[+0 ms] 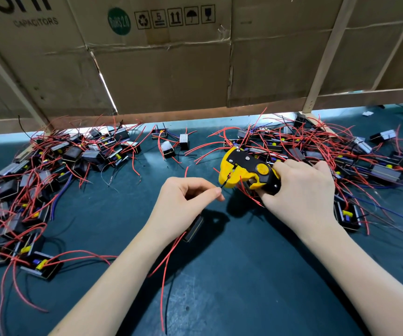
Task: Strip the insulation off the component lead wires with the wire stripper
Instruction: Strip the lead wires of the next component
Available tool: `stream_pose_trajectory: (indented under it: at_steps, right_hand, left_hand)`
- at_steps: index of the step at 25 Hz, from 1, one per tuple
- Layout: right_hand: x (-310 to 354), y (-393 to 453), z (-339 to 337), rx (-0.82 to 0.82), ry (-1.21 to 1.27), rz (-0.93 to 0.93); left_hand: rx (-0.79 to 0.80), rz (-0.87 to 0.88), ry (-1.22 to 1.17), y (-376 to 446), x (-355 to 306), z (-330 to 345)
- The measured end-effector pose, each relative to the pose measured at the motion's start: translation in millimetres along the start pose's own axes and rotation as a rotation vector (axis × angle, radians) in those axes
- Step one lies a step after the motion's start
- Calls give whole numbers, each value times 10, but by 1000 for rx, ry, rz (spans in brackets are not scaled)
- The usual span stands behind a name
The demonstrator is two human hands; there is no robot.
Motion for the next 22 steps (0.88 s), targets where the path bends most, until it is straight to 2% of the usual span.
stream_pose_trajectory:
  at_steps: [7,10,13,15,18,20,22]
  right_hand:
    - [-23,-3,7,10,-10,12]
    - [-142,-1,74,28,-35,51]
    - [-298,6,75,19,7,143]
    - [-344,15,47,-1,39,176]
    - [-346,24,27,-28,69,191]
    - [-338,18,41,-28,63,194]
    - [-321,9,57,-33,53,188]
  left_hand:
    - [52,62,75,-19,-58,9]
    - [66,138,194,-40,-122,-19]
    - [-10,154,332,-18,-94,-109]
    - [-118,66,289,3,-26,-186]
    - [-246,-167,-12,-20,174,-215]
    - [-199,-255,-129,-25,243,-121]
    - [-130,-270,-100,-20,218,-64]
Point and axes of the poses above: each hand's wrist, its own y-axis towards the middle knuckle, its own z-axis out of the palm, x = y × z, the point moved 8 cm from there along y, towards the middle knuckle, and after that the axes turned 13 degrees about y, right-handed, at the moved point
